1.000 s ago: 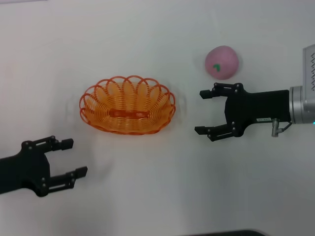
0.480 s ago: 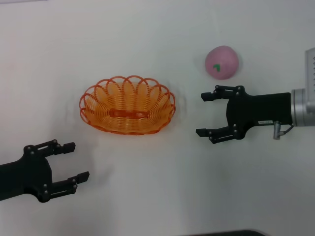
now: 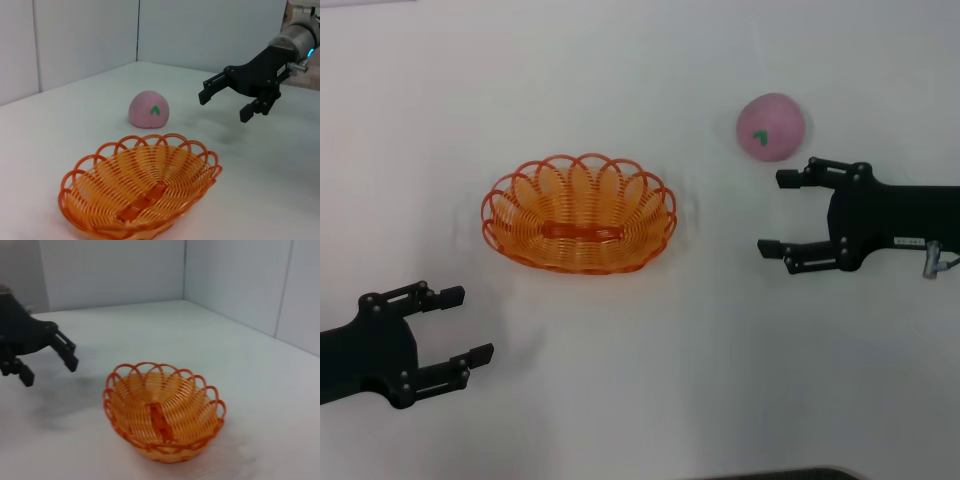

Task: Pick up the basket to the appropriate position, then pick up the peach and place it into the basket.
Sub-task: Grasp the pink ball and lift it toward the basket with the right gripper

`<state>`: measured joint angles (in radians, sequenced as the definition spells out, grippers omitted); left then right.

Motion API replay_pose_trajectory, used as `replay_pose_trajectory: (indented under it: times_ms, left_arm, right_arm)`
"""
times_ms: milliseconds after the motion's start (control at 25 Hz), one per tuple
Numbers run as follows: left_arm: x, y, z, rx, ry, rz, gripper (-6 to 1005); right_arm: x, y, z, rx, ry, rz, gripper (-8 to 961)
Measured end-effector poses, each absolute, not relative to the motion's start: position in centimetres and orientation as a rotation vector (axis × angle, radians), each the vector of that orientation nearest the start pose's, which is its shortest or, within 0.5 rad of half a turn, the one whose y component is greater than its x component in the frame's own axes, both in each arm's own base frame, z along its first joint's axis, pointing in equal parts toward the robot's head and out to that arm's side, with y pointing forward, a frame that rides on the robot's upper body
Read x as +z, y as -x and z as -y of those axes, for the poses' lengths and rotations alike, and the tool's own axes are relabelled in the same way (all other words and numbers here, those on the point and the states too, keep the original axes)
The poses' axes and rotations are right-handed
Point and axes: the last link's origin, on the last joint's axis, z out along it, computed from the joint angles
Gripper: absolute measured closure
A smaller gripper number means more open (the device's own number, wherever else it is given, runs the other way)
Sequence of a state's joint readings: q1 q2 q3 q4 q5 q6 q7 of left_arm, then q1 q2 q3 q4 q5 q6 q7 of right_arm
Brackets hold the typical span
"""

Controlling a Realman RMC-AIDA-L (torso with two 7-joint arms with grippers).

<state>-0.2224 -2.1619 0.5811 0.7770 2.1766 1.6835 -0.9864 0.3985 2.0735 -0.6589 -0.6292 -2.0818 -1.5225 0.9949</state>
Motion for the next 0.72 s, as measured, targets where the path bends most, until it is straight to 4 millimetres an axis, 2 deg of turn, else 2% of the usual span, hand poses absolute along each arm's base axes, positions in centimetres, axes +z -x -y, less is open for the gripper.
replay_pose_trajectory:
  times_ms: [240, 480, 720]
  left_arm:
    - [-0.9, 33.4, -22.3, -0.513, 2.738, 0.426, 268]
    - [-0.9, 33.5, -22.5, -0.497, 2.730, 0.424, 267]
    - [-0.6, 33.7, -22.4, -0.502, 2.714, 0.423, 267]
  right_arm:
    - [0.4, -31.3, -30.0, 0.486, 2.681, -0.512, 71]
    - [2.6, -29.2, -32.8, 0.417, 2.651, -0.807, 72]
    - [3.2, -27.0, -35.0, 0.287, 2.664, -0.963, 73]
